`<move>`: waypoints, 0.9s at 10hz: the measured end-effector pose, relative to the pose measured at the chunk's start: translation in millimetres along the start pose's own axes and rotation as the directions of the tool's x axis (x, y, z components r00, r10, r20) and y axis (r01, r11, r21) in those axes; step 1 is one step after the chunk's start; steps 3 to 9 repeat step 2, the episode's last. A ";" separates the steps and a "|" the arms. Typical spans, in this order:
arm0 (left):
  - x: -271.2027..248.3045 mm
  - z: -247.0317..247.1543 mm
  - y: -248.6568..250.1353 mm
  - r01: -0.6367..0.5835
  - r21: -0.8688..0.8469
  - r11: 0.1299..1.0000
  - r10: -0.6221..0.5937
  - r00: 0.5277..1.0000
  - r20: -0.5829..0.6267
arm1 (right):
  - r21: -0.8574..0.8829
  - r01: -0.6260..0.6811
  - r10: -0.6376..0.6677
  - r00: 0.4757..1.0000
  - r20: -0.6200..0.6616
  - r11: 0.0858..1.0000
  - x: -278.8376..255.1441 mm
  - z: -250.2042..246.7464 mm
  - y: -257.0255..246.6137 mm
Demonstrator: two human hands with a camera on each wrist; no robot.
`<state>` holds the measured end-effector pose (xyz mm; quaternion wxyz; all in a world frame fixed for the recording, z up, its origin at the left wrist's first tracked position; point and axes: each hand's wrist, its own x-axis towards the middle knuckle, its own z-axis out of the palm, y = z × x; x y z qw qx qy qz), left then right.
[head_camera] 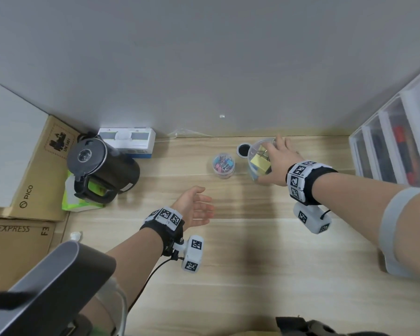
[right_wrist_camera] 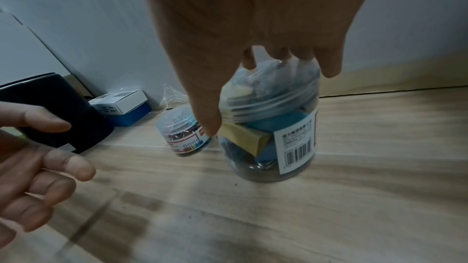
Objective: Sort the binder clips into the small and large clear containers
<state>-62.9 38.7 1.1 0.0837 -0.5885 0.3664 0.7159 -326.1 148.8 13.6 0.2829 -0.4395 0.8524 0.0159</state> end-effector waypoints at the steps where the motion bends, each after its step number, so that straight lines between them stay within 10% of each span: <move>1: -7.2 -0.7 1.2 -0.014 -0.020 1.000 0.014 1.000 -0.011 | 0.033 -0.005 0.007 0.998 -0.066 0.999 -12.6 -0.5 -1.6; 9: -20.4 -2.7 7.6 -0.068 -0.001 0.998 0.068 0.997 -0.022 | 0.159 0.069 -0.039 0.981 -0.190 0.985 -25.2 -5.6 -4.7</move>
